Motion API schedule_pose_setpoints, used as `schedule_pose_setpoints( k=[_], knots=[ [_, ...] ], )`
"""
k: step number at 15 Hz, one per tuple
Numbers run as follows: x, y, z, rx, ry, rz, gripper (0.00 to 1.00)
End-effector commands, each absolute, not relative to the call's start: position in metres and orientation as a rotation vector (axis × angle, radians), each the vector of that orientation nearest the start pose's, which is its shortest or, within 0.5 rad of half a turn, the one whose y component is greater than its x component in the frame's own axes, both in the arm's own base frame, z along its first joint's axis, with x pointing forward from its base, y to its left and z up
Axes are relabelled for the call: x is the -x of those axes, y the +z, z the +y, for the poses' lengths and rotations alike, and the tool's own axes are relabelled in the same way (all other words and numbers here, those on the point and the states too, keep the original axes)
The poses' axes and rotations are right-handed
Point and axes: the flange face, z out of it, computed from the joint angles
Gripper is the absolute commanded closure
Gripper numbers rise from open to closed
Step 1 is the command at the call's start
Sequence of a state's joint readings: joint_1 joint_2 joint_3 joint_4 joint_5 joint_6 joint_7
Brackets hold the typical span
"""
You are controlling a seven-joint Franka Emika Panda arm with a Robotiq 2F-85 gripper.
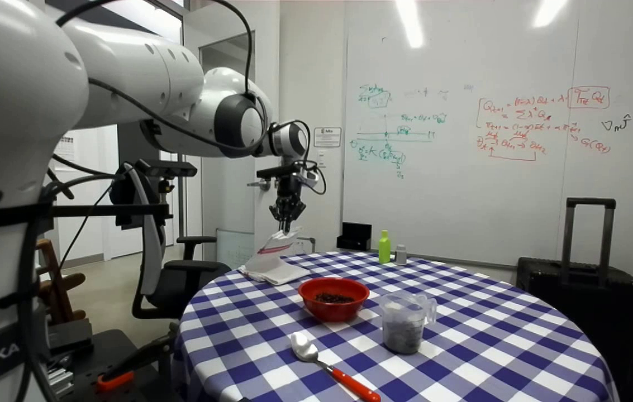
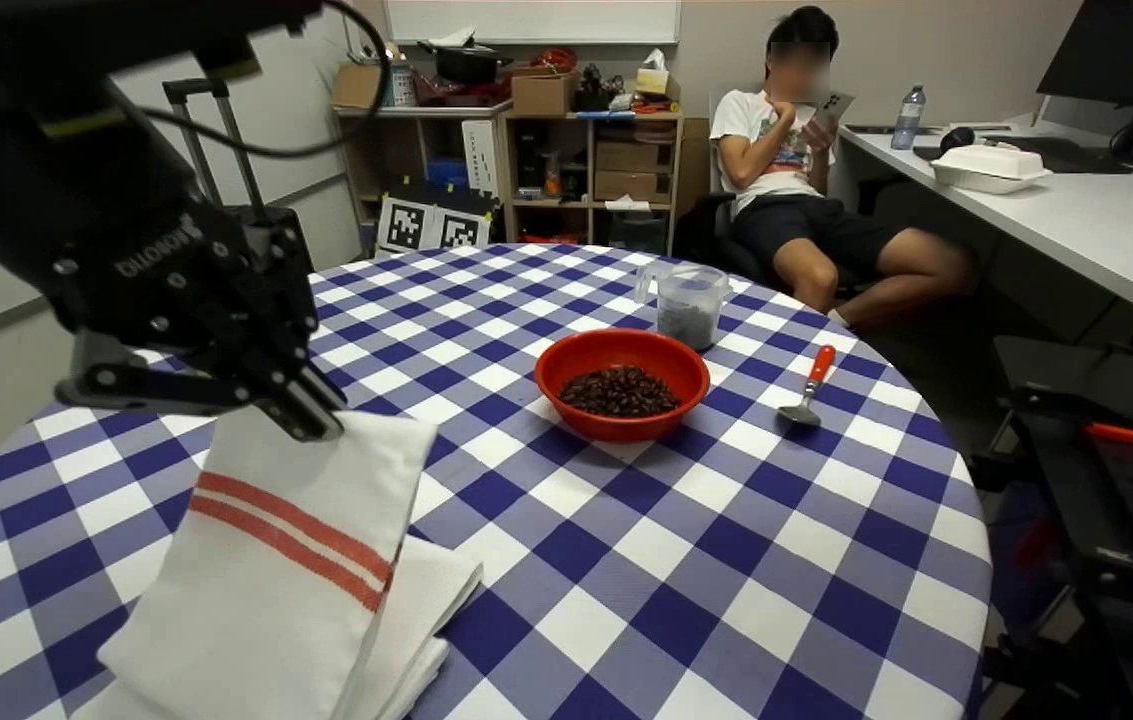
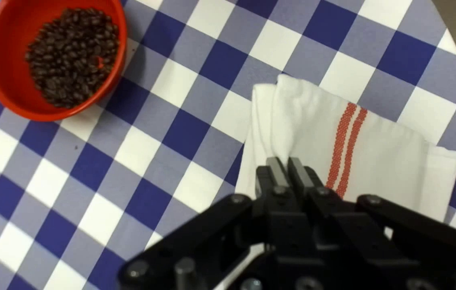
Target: Move the towel to the right
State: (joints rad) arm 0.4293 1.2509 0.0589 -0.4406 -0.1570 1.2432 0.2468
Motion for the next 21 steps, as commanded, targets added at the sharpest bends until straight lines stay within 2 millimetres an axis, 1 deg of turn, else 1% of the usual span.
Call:
schedule_pose_setpoints(
  k=[1, 3, 5, 8, 10, 12, 13, 15, 18, 21],
  knots=[
    [-0.669, 0.319, 0.338, 3.422, 0.517, -0.476, 0.96],
    [-0.664, 0.348, 0.353, 3.459, 0.408, -0.487, 0.96],
    [-0.658, 0.373, 0.363, 3.493, 0.312, -0.496, 0.96],
    [-0.652, 0.409, 0.374, 3.578, 0.15, -0.526, 0.96],
    [-0.648, 0.438, 0.376, 3.662, 0.024, -0.553, 0.96],
    [-0.646, 0.465, 0.374, 3.742, -0.106, -0.576, 0.96],
    [-0.645, 0.481, 0.371, 3.782, -0.174, -0.58, 0.96],
    [-0.647, 0.505, 0.364, 3.85, -0.295, -0.584, 0.96],
    [-0.652, 0.533, 0.351, 3.912, -0.439, -0.602, 0.96],
    [-0.656, 0.556, 0.343, 3.949, -0.57, -0.639, 0.96]
  ],
)
